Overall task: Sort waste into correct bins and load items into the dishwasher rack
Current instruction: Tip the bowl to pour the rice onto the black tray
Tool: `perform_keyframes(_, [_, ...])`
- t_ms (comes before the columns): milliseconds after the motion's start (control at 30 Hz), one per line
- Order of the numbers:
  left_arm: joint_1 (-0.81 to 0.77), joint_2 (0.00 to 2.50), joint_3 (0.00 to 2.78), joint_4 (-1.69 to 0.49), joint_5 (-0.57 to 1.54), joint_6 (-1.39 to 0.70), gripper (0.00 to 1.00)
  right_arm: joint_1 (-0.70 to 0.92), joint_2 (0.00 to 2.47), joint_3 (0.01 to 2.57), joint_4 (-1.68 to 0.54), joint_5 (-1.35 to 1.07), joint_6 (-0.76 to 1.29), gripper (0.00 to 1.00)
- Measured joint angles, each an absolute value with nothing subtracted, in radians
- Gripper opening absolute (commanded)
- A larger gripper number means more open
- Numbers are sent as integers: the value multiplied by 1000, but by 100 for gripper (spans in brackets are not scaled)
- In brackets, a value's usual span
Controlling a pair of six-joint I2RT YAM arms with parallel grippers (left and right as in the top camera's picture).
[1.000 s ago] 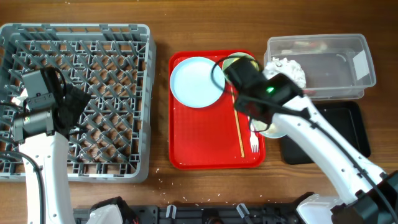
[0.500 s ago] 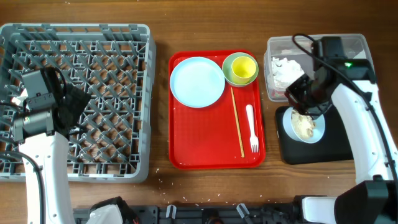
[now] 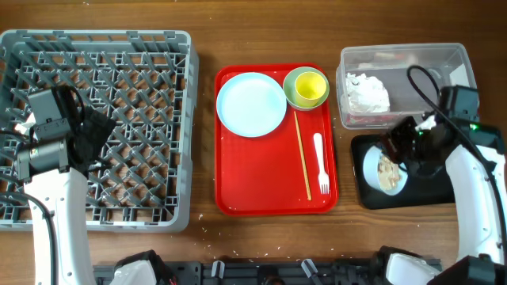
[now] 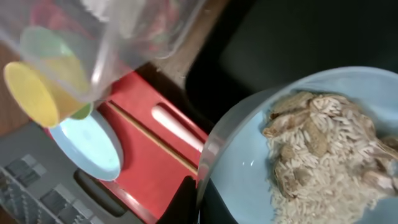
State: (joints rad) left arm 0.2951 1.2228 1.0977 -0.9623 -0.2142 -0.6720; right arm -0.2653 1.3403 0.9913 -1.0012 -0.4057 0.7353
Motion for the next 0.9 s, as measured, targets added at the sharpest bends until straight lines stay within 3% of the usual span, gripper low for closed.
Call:
perform_keyframes(167, [295, 1223, 1098, -962, -212, -672, 100, -305, 1339, 957, -986, -449, 707, 4])
perform_keyframes(533, [295, 1223, 1097, -962, -212, -672, 100, -385, 1330, 907, -877, -945, 592, 4])
perform_keyframes(900, [295, 1223, 1098, -962, -212, -672, 100, -707, 1330, 873, -869, -1034, 495, 4])
